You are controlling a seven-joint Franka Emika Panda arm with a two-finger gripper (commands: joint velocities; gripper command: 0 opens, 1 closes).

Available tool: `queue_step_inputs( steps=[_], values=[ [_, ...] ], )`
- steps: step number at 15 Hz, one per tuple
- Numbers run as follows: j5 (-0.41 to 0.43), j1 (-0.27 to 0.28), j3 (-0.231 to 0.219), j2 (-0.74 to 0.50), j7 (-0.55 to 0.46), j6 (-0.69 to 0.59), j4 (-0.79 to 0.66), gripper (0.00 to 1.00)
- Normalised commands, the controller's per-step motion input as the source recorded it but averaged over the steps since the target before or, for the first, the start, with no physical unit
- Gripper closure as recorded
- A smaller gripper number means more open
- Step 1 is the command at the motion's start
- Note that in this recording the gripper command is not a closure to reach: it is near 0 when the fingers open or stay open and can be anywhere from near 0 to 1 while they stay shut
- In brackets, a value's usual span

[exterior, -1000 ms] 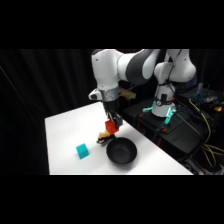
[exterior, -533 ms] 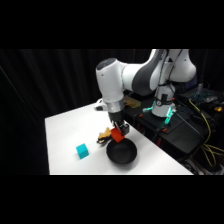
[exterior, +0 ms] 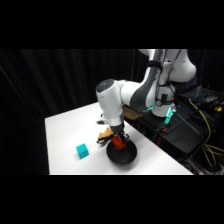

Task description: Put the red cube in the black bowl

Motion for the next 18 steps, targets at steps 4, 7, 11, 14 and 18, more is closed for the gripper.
queue_step_inputs(
  steps=[4, 7, 11, 14, 18],
  values=[
    [-0.093, 0.031, 0.0, -0.06, -0.02, -0.06, 0.06, 0.0],
    [-0.151, 0.059, -0.028, -0.3, 0.08, -0.17, -0.05, 0.0],
    [-0.17, 0.053, -0.054, -0.5, 0.16, -0.35, -0.07, 0.0],
    [-0.131, 0.021, -0.025, -0.58, 0.17, -0.5, 0.02, 0.0],
    [-0.091, -0.01, 0.018, -0.45, 0.15, -0.43, 0.14, 0.0]
  ],
)
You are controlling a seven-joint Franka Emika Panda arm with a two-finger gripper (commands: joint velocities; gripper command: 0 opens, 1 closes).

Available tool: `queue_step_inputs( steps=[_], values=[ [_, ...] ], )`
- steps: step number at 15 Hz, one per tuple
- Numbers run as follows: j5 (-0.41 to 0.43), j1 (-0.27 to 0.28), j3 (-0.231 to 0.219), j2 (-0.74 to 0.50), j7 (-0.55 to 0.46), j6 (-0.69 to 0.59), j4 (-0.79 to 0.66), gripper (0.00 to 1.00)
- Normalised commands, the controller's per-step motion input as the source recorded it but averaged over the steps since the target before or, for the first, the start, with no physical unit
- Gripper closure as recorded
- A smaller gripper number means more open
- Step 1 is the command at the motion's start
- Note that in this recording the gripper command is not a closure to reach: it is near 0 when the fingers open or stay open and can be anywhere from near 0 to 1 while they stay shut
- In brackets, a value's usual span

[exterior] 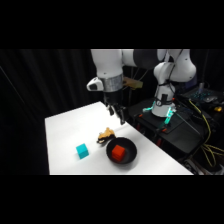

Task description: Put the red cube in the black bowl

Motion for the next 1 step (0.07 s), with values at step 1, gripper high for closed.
queue_step_inputs(
  steps=[1],
  values=[
    [-0.094, -0.042, 0.025, -0.27, 0.09, -0.31, 0.18, 0.0]
  ],
)
